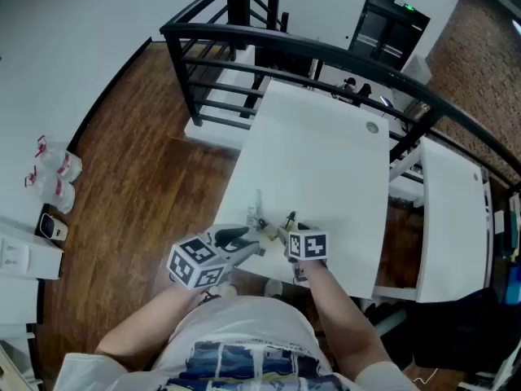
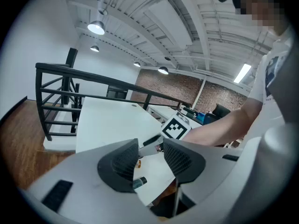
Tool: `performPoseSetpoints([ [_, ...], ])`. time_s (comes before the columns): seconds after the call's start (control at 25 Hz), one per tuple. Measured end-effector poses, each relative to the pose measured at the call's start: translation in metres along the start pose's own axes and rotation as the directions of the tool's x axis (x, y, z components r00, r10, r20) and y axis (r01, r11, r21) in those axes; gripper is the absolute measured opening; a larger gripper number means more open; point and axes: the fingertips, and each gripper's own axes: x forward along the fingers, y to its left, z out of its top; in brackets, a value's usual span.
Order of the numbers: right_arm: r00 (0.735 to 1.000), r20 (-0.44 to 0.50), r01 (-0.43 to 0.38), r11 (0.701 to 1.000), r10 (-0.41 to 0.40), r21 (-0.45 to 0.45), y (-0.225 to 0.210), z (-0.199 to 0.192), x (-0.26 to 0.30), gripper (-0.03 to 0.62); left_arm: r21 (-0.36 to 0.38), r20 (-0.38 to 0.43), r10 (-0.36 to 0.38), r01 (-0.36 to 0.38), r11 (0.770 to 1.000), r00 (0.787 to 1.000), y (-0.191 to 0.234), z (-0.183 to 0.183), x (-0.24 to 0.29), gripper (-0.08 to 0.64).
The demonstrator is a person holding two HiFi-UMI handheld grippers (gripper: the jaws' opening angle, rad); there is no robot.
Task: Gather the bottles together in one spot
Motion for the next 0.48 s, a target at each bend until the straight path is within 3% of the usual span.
performPoseSetpoints([
  [0.24,0.998,-0.022,0.055,0.997,-0.054,0.051,-0.036,0.003,0.023,0.249,0.024,-0.015,-0.005,0.006,1.0,1.0,-0.013,0.014,0.026,0.143],
  [0.48,0.993,-0.042,0.111,0.992,-0.113,-0.06,-0.046,0.001,0.02,0.15,0.027,-0.034,-0.002,0.003,1.0,0.999,-0.015,0.015,0.038,0.143],
])
